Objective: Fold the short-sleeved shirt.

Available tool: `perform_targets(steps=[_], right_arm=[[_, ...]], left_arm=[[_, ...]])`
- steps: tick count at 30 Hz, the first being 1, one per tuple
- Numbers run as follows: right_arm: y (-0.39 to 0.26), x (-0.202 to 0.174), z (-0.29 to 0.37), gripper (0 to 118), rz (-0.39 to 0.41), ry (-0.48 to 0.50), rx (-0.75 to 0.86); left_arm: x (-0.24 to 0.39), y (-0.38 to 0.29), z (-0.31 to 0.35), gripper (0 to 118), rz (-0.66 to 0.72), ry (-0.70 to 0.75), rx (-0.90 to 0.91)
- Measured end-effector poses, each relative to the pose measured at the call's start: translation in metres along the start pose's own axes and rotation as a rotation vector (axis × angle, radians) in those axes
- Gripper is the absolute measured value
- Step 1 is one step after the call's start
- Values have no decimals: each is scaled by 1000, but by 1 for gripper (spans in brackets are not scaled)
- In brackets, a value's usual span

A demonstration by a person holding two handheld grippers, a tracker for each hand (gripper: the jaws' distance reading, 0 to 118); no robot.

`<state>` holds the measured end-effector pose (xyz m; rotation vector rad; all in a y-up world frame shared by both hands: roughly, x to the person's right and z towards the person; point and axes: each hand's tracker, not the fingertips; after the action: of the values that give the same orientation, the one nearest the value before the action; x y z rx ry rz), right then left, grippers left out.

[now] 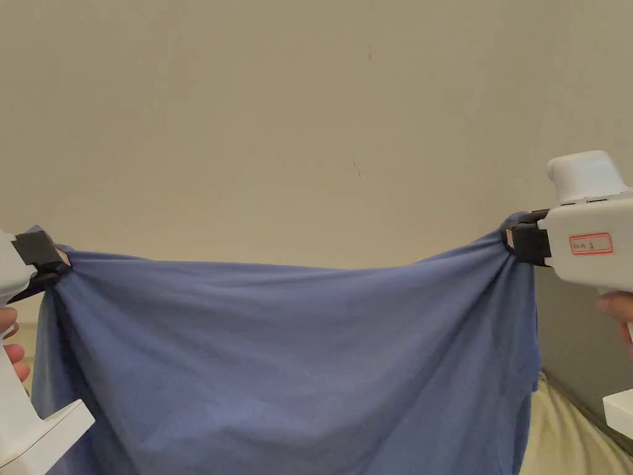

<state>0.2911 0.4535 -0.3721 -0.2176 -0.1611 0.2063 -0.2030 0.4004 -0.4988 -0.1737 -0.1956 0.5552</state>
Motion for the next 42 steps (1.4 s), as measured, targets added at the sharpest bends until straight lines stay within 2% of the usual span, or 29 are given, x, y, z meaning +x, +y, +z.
perform_targets(steps=[1,5,7,12,14,17,23,27,33,35,38,42], right_arm=[[9,0,-9,5,19,-29,10],[46,5,-49,5,42,-7,-21],[60,7,-65,5,54,-15,-22],[78,7,-92,5,33,-18,-53],[79,5,-100,5,33,-32,-61],[77,6,-109,5,-9,-29,-71],[69,-1,-121,5,12,-34,-84],[61,-5,-136,5,-3,-30,-109],[20,-21,-175,5,37,-41,-216],[-7,-30,-190,5,32,-19,-241],[-60,-47,-218,5,81,-11,-333],[-133,-63,-240,5,31,3,-436]], left_arm=[[4,7,-2,3,-1,-14,-2],[21,29,-21,3,-106,13,-6],[25,37,-32,3,-110,27,-2],[32,45,-44,3,-143,42,8],[32,45,-52,3,-144,44,5],[33,40,-61,3,-171,73,0],[27,29,-74,3,-210,87,-11],[20,18,-94,3,-210,103,-41],[-1,-27,-133,3,-265,184,-158],[-13,-51,-146,3,-245,185,-213],[-36,-100,-165,3,-219,208,-314],[-74,-161,-192,3,-222,246,-441]])
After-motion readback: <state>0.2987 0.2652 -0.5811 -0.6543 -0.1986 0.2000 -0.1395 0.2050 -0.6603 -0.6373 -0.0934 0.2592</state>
